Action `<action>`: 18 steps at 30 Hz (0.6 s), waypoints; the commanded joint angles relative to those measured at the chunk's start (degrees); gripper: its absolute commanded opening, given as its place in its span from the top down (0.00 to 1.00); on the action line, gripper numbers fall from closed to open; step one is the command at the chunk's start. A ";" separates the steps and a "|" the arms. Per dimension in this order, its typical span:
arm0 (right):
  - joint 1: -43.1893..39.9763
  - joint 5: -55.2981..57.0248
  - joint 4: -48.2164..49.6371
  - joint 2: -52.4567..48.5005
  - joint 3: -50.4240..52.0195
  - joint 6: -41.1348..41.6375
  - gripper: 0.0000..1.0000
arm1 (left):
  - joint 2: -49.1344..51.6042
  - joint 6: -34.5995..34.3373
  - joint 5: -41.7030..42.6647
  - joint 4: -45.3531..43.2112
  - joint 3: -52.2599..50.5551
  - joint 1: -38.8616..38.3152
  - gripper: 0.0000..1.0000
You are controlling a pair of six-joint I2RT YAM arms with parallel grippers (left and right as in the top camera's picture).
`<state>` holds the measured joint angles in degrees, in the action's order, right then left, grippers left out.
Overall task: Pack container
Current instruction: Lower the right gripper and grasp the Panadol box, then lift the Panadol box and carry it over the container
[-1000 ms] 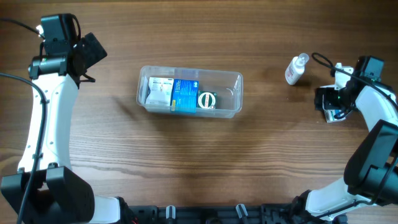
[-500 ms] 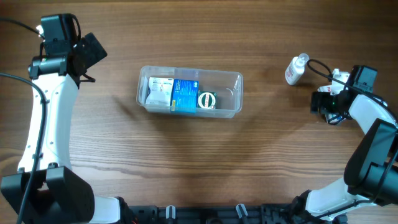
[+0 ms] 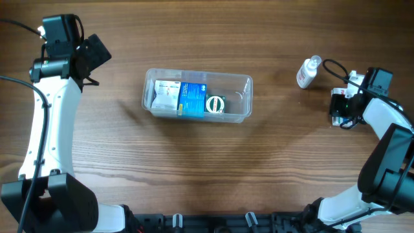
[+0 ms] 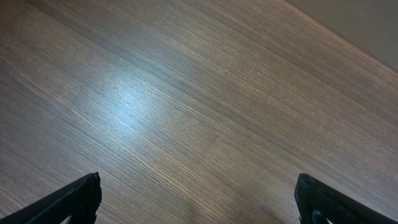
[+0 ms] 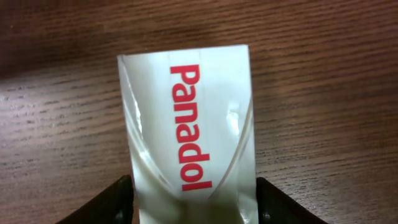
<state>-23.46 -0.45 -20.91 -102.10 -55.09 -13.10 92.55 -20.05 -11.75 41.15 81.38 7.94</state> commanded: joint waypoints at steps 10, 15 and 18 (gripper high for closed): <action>-0.22 -0.55 -4.63 10.23 -3.87 6.40 0.52 | -0.61 0.26 -0.33 -0.13 0.39 0.22 0.00; -0.04 -1.68 -5.60 20.83 -3.87 8.41 0.55 | -0.61 0.26 -0.33 -0.13 0.39 0.22 0.00; 1.36 -3.13 -7.32 27.41 -3.87 10.71 0.56 | -0.61 0.26 -0.33 -0.13 0.39 0.22 0.00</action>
<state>-23.44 -1.10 -27.14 -80.60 -57.49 -5.23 92.55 -20.08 -11.75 41.15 81.38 7.94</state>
